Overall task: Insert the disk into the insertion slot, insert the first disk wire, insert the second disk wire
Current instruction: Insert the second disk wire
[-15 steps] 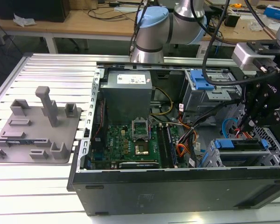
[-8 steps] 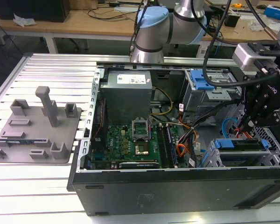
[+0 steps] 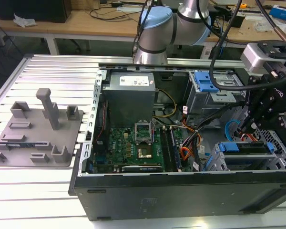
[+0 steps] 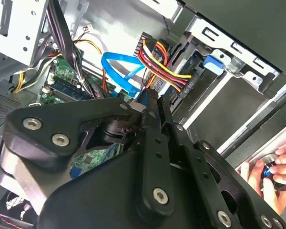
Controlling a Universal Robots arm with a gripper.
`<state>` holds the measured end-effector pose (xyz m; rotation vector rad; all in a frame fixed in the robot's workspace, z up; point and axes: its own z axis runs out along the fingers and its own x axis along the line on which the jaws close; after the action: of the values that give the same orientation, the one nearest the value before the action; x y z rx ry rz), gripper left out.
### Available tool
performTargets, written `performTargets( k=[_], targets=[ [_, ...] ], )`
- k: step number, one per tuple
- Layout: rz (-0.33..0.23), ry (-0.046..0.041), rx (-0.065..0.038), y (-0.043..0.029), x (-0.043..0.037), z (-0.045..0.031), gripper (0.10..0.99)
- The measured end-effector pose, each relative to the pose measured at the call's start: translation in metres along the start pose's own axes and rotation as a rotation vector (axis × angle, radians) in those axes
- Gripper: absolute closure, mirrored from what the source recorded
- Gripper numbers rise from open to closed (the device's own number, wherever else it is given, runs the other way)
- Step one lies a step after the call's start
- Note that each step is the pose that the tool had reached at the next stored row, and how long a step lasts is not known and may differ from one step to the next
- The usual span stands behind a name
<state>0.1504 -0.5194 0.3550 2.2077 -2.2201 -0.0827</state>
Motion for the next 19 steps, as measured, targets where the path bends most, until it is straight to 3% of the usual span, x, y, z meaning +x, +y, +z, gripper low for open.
performTargets(
  k=[2, 7, 9, 12, 19],
  targets=[
    [0.0, 0.0, 0.0, 0.0, 0.0001, 0.0, 0.925],
    [0.0, 0.0285, 0.0, 0.0, 0.0001, 0.0001, 0.925],
    [0.0, 0.0289, 0.0, -0.0001, 0.0, 0.0003, 0.925],
    [0.0, 0.0291, 0.009, -0.0002, 0.0001, 0.0013, 0.925],
    [0.0, 0.029, 0.009, -0.0001, 0.0027, 0.0017, 0.925]
  ],
)
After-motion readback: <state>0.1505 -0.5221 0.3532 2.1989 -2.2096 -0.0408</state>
